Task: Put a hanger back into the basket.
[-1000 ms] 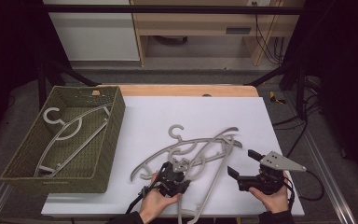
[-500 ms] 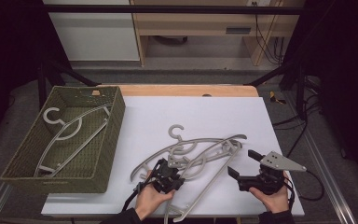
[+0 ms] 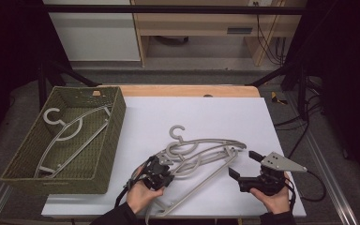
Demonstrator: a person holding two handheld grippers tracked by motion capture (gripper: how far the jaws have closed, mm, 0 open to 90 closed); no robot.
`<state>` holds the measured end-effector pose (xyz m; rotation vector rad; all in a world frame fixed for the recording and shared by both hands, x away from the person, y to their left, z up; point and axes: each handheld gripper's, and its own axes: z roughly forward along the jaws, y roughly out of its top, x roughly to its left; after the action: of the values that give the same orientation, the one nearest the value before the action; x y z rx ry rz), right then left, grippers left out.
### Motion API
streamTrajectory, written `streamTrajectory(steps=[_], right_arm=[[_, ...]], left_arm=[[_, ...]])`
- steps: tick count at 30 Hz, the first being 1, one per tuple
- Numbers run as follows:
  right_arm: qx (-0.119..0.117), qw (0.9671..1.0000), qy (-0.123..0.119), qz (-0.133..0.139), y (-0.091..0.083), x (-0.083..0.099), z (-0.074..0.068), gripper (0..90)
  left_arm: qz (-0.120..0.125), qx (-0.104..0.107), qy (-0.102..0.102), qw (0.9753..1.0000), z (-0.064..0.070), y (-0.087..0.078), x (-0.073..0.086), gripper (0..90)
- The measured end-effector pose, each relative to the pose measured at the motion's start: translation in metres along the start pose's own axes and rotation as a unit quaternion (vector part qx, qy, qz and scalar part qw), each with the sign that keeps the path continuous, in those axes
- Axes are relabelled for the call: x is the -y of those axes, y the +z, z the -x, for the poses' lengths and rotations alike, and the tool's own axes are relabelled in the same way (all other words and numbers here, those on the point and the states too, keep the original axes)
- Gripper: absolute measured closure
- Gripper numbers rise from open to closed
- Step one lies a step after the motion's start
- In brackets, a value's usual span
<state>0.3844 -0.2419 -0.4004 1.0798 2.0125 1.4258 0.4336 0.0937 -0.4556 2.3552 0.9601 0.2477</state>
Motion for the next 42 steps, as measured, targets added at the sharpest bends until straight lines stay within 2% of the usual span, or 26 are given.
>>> streamTrajectory(steps=[7, 11, 16, 21, 28, 36, 41, 42], right_arm=[[0.000, 1.0000, 0.002, 0.002, -0.001, 0.000, 0.000, 4.7], [0.000, 1.0000, 0.002, 0.002, -0.001, 0.000, 0.000, 4.7], [0.000, 1.0000, 0.003, 0.003, -0.002, -0.001, 0.000, 4.7], [0.001, 1.0000, 0.005, 0.006, -0.004, -0.001, 0.001, 4.7], [0.004, 0.9999, 0.009, 0.007, -0.005, -0.001, 0.002, 4.7], [0.005, 0.9999, 0.007, 0.005, -0.004, -0.001, 0.003, 4.7], [0.005, 0.9999, 0.010, 0.007, -0.005, -0.001, 0.003, 4.7], [0.005, 0.9999, 0.010, 0.007, -0.005, -0.001, 0.003, 4.7]], left_arm=[[0.002, 0.006, 0.009, 0.9999, -0.008, -0.010, 0.000, 80.4], [0.019, 0.013, 0.009, 0.9997, -0.010, -0.022, -0.001, 80.6], [0.044, 0.002, 0.005, 0.9990, -0.014, -0.039, -0.001, 80.6], [0.060, -0.015, -0.001, 0.9981, -0.025, -0.056, -0.001, 80.6], [0.088, -0.042, -0.008, 0.9952, -0.039, -0.083, 0.000, 80.7], [0.119, -0.046, -0.015, 0.9917, -0.049, -0.118, 0.001, 80.6], [0.142, -0.052, -0.016, 0.9884, -0.055, -0.139, 0.002, 80.6], [0.149, -0.055, -0.018, 0.9871, -0.056, -0.144, 0.002, 80.6]])
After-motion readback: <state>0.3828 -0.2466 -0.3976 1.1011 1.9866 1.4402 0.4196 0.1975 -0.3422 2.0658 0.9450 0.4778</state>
